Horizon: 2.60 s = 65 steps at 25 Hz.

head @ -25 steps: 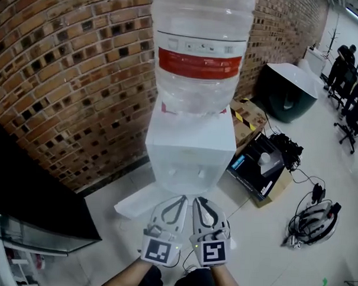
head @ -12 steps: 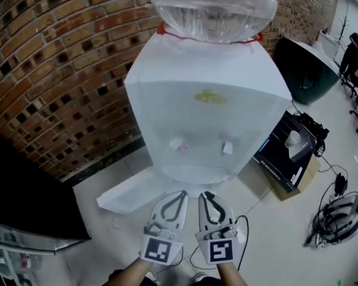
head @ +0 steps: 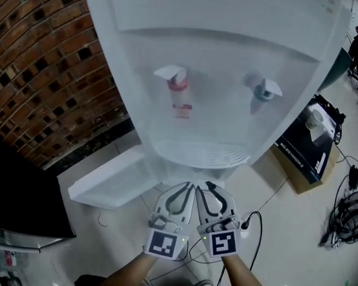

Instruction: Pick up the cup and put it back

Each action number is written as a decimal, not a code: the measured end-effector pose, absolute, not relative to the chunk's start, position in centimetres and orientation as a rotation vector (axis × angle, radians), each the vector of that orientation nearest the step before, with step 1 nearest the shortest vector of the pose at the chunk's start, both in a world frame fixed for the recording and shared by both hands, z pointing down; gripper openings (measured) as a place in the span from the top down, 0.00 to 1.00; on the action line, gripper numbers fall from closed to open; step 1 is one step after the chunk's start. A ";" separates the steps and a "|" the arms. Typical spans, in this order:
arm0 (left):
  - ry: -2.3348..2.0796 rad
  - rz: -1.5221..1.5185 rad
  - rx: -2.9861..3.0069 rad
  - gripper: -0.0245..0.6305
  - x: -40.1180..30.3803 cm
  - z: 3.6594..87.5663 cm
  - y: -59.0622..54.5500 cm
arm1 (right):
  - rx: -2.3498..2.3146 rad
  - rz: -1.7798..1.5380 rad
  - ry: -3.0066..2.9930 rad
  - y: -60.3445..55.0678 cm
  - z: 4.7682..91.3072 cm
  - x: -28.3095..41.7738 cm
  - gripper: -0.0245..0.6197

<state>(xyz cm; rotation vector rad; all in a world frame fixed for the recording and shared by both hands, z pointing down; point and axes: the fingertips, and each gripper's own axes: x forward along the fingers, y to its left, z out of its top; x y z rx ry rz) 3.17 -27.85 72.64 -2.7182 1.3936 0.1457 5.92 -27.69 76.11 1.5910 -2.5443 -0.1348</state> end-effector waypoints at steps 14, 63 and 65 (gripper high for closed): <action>1.422 0.117 -2.688 0.96 2.1 80.0 -28.1 | 1.663 -0.026 -2.495 -33.6 91.1 6.8 0.54; 1.346 0.146 -2.668 0.96 2.1 75.9 -26.8 | 1.662 -0.045 -2.460 -27.8 80.5 7.3 0.43; 1.340 0.141 -2.668 0.96 2.2 74.8 -26.5 | 1.648 -0.057 -2.452 -27.3 79.2 7.4 0.43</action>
